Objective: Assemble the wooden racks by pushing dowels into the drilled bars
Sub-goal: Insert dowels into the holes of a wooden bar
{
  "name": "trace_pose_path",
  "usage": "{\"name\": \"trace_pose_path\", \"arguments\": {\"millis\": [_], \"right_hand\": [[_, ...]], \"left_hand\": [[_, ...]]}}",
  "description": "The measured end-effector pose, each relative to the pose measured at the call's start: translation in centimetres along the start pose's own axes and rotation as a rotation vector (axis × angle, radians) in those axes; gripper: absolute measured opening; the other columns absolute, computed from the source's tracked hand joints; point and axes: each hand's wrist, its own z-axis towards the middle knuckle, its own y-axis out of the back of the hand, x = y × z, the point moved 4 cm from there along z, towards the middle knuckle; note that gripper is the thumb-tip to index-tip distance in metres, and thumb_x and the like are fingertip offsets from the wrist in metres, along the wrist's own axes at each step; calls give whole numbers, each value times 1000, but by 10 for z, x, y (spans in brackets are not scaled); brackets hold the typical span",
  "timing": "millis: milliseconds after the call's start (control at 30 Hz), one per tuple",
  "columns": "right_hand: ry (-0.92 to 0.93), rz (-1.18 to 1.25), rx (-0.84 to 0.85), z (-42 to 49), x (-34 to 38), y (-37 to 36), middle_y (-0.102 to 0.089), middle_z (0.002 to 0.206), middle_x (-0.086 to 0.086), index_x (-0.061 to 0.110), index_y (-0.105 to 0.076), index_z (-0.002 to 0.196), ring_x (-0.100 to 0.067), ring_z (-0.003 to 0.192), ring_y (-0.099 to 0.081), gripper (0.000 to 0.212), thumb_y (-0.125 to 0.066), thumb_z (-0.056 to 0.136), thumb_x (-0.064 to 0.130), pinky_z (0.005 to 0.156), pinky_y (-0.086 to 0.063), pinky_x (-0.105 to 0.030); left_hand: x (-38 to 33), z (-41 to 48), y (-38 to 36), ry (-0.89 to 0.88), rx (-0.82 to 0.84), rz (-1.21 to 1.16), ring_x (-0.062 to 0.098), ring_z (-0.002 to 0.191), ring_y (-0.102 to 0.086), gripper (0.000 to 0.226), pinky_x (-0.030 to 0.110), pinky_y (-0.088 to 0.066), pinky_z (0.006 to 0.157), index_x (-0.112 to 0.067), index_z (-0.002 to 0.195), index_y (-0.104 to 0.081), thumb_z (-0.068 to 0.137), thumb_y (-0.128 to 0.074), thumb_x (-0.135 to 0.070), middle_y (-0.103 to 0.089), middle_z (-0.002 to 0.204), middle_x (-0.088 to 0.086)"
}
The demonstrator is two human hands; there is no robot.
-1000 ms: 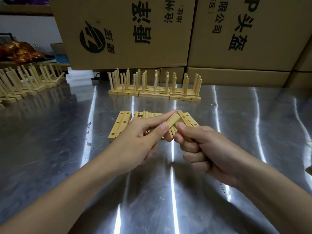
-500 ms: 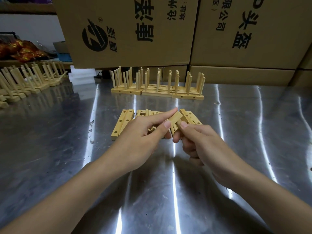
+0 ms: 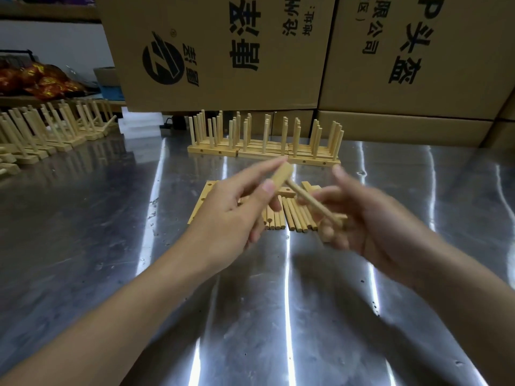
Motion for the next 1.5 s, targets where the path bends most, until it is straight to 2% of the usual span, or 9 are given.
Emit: {"name": "trace_pose_path", "arguments": {"millis": [100,200,400,567,833,1000,1133,1433,1500], "right_hand": [[311,-366,-345,-2,6,31,-70,74,-3,23,-83,91,-9,67,-63,33,-60,106,41,53,-47,-17],[414,-660,-460,-3,-4,41,-62,62,-4,24,-77,74,-5,56,-51,40,-62,104,47,52,-39,-16],[414,-867,-480,4,-14,37,-60,70,10,23,-59,72,-7,70,-53,42,-48,111,34,59,-35,-19],[455,-818,-402,3,-16,33,-53,76,1,14,-52,78,-18,78,-48,40,-42,112,34,68,-39,-40],[564,-900,-389,-5,-3,7,-50,61,8,24,-46,58,-13,68,-44,53,-58,108,39,59,-29,-24],[477,-1221,-211,27,-5,-32,-58,92,15,30,-63,98,-7,95,-49,8,-60,103,35,81,-47,-33],[495,-1486,-117,54,-12,-61,-55,132,7,27,-52,149,-17,123,-45,55,-66,99,47,103,-45,-36],[702,-1629,-155,61,-14,-83,-64,121,6,26,-73,126,-19,113,-52,30,-65,101,41,87,-43,-33],[775,-1490,-245,52,-6,-82,-67,113,7,24,-76,121,-16,107,-56,24,-65,103,35,84,-43,-33]], "left_hand": [[9,2,16,126,-189,-144,11,61,-58,37,25,-43,44,-43,145,-59,114,-44,-29,-70,89,1],[20,2,29,270,-341,-363,9,63,-57,34,23,-46,49,-42,134,-66,115,-41,-31,-69,81,0],[33,7,40,362,-444,-631,8,56,-52,32,20,-42,43,-33,135,-66,112,-44,-28,-63,73,-2],[38,8,46,365,-497,-638,8,56,-52,32,21,-41,44,-33,135,-67,110,-48,-28,-63,72,-2],[40,6,49,379,-577,-630,8,56,-52,30,21,-41,46,-35,129,-69,111,-45,-29,-63,71,-2],[38,6,49,373,-589,-624,9,55,-52,28,22,-41,47,-32,123,-73,111,-48,-33,-62,73,-2],[37,5,45,379,-595,-613,9,54,-52,27,22,-42,46,-32,121,-73,111,-49,-34,-63,72,-2],[36,5,44,361,-576,-612,9,53,-51,29,22,-42,44,-31,126,-70,112,-45,-30,-63,67,-4],[36,4,43,360,-563,-615,9,54,-51,29,22,-41,45,-30,128,-69,113,-44,-30,-63,67,-3]]}}
